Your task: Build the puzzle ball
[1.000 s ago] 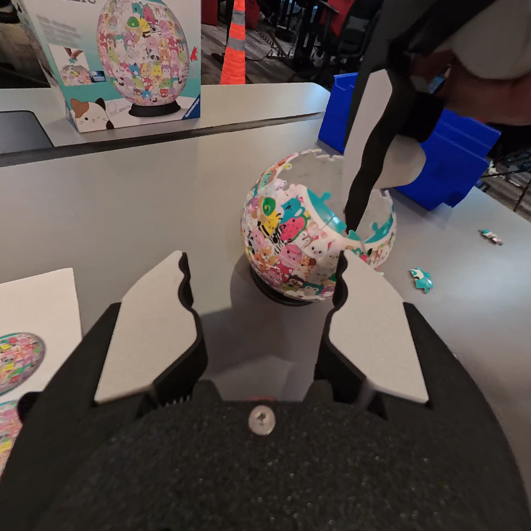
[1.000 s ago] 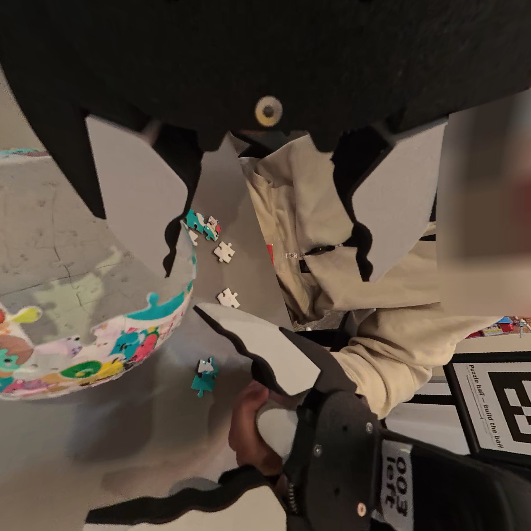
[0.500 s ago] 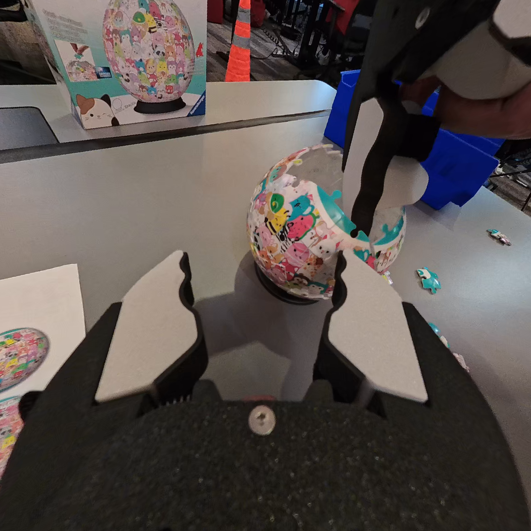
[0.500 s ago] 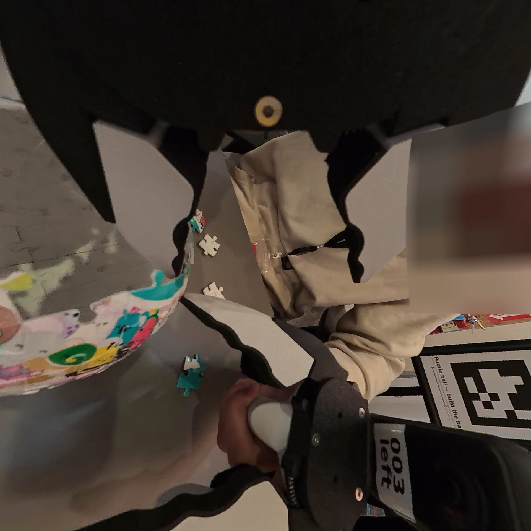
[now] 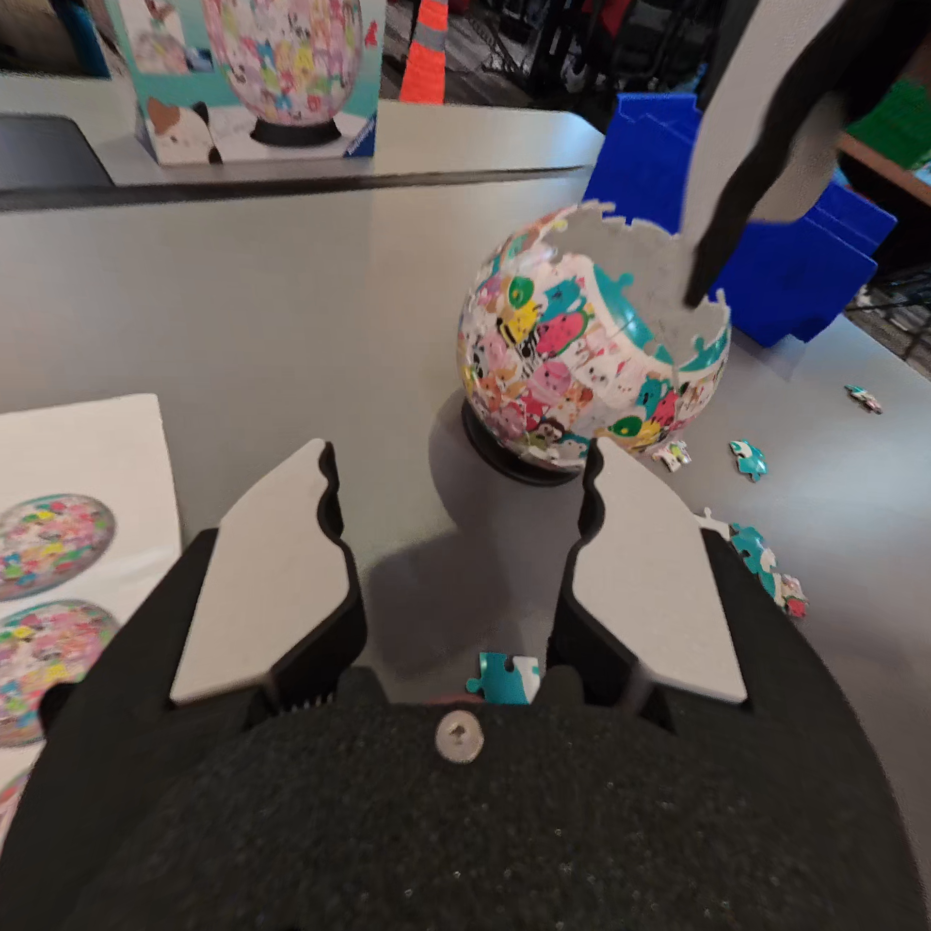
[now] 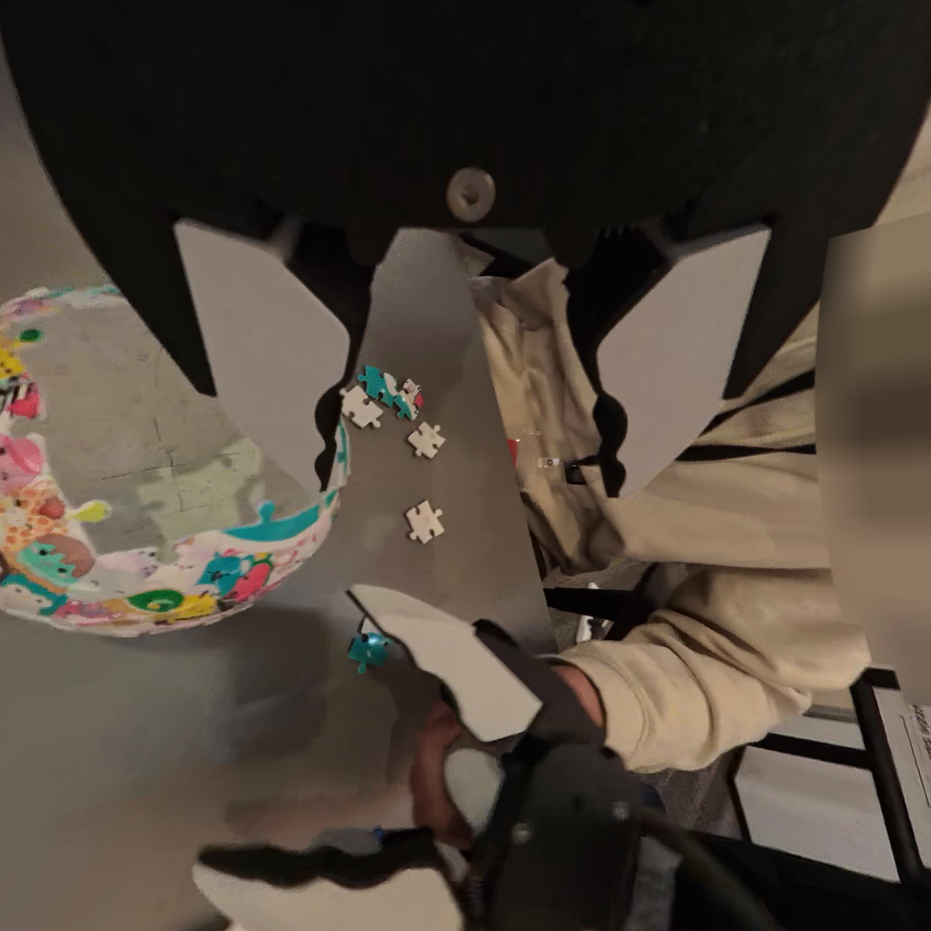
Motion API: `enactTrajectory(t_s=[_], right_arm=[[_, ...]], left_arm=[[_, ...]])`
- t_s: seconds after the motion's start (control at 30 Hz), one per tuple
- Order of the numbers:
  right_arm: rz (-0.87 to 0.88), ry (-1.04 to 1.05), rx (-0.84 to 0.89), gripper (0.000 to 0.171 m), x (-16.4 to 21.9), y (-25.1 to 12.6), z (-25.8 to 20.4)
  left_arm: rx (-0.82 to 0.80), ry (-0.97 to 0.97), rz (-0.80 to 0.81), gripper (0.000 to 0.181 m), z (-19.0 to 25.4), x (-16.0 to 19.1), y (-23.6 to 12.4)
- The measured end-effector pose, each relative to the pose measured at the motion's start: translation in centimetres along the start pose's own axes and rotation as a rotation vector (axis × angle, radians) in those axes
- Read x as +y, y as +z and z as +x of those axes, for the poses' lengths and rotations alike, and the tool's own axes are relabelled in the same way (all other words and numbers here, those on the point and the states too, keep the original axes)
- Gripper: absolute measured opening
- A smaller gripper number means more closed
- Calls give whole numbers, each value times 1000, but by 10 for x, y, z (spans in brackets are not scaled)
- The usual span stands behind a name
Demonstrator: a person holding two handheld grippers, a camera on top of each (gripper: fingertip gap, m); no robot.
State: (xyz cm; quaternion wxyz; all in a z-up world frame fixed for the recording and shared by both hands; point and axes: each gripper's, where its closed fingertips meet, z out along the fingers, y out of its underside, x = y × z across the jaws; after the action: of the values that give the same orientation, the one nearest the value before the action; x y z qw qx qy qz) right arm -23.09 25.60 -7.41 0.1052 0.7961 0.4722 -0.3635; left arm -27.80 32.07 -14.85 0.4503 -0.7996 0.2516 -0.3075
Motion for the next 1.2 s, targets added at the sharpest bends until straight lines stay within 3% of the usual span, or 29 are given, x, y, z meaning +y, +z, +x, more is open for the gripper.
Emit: enactTrajectory(t_s=[0.2, 0.33, 0.47, 0.63, 0.73, 0.83, 0.9, 1.07, 1.2], right_arm=[[97, -250, 276, 89, 6, -21, 0], [453, -447, 380, 91, 2, -54, -22], [696, -362, 265, 103, 24, -50, -20], [664, -296, 99, 129, 29, -30, -37], [896, -356, 81, 123, 22, -44, -54], [839, -376, 417, 104, 39, -38, -12], [861, -297, 605, 107, 55, -41, 29], [761, -59, 564, 136, 83, 20, 104], [759, -101, 568, 137, 55, 43, 120]], left_arm=[[167, 7, -117, 93, 20, 31, 16], [173, 142, -181, 98, 35, 43, 21], [192, 155, -194, 96, 43, 47, 24], [218, 81, -164, 81, 46, 43, 20], [181, -26, -132, 71, 34, 34, 12], [240, -110, -95, 58, 35, 25, 6], [281, -110, -100, 59, 34, 23, 7], [514, 60, -209, 83, 37, 27, 10], [553, 74, -268, 111, 27, 29, 31]])
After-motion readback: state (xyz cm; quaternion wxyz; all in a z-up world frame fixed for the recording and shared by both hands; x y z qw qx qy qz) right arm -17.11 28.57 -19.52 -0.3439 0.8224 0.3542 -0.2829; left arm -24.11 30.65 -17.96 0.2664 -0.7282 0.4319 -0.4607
